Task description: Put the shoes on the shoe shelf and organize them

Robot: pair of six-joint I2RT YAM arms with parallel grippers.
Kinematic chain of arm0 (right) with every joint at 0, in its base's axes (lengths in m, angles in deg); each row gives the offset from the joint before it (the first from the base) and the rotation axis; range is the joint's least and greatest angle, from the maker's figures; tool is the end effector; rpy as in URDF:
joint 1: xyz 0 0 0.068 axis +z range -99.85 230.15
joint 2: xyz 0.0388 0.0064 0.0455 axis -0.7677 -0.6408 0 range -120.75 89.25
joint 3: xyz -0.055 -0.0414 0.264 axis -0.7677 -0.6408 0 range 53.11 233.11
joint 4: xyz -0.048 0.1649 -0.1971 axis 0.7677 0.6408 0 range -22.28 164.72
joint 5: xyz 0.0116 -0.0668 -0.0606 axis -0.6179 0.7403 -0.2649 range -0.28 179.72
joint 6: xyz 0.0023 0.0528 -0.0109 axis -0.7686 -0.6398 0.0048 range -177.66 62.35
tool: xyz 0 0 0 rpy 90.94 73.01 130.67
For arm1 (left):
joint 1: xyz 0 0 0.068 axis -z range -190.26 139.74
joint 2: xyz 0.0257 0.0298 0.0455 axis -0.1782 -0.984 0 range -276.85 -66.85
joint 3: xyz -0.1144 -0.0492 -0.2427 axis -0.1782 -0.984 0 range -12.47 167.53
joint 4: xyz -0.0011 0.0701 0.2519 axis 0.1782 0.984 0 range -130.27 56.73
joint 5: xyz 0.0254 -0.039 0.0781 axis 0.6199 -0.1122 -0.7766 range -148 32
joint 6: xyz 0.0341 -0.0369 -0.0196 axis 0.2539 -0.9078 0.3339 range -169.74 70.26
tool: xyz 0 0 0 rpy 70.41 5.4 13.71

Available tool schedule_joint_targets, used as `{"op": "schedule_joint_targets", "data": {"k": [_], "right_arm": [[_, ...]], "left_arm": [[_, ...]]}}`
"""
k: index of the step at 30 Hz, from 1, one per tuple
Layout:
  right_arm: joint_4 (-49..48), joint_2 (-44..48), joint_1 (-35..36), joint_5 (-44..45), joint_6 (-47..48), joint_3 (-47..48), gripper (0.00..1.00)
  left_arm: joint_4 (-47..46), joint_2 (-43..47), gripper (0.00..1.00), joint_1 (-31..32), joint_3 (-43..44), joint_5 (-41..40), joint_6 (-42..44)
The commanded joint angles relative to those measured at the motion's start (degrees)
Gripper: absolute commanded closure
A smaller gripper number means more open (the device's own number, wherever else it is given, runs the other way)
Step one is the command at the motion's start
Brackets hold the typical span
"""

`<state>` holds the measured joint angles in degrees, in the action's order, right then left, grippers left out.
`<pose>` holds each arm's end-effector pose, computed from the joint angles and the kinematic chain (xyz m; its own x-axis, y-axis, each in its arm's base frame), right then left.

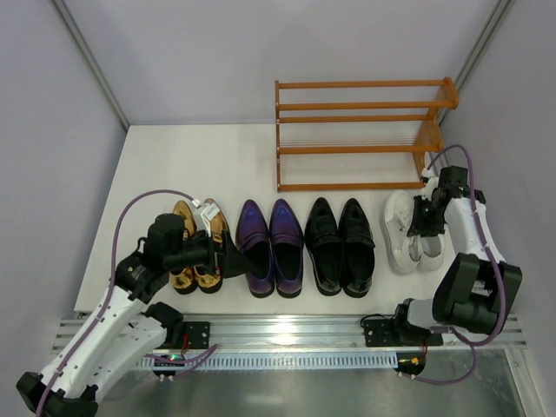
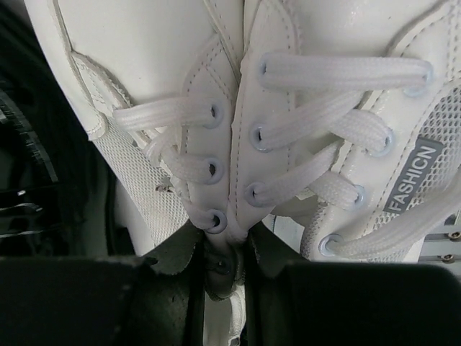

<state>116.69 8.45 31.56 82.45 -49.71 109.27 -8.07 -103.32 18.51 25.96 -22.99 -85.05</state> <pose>0.2443 -0.0774 0.2217 -0.9396 0.1714 -0.2963 0.1541 0.9847 0.0811 0.1126 -0.0852 0.2869 -0.8392 -0.0791 -0.5381 0.4212 0.5313 -0.7351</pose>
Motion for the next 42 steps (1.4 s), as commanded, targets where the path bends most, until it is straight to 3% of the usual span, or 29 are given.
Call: {"op": "schedule_joint_targets", "data": {"k": [1, 10, 28, 42], "right_arm": [[-2.12, 8.71, 2.33, -3.02, -2.23, 2.46, 0.96], [-6.86, 8.73, 5.75, 0.32, -4.69, 4.57, 0.96], [-26.11, -14.20, 10.50, 0.15, -7.77, 13.01, 0.96], [-30.26, -15.27, 11.56, -2.40, -6.98, 15.29, 0.96]], "left_arm": [[1.19, -1.23, 0.00, 0.23, 2.26, -1.43, 1.65], [0.05, -4.22, 0.00, 0.14, 4.89, -5.20, 2.26], [-4.61, -10.20, 0.00, 0.14, 6.74, -10.31, -0.99], [-8.39, -12.49, 0.00, 0.14, 6.74, -10.83, -5.29]]}}
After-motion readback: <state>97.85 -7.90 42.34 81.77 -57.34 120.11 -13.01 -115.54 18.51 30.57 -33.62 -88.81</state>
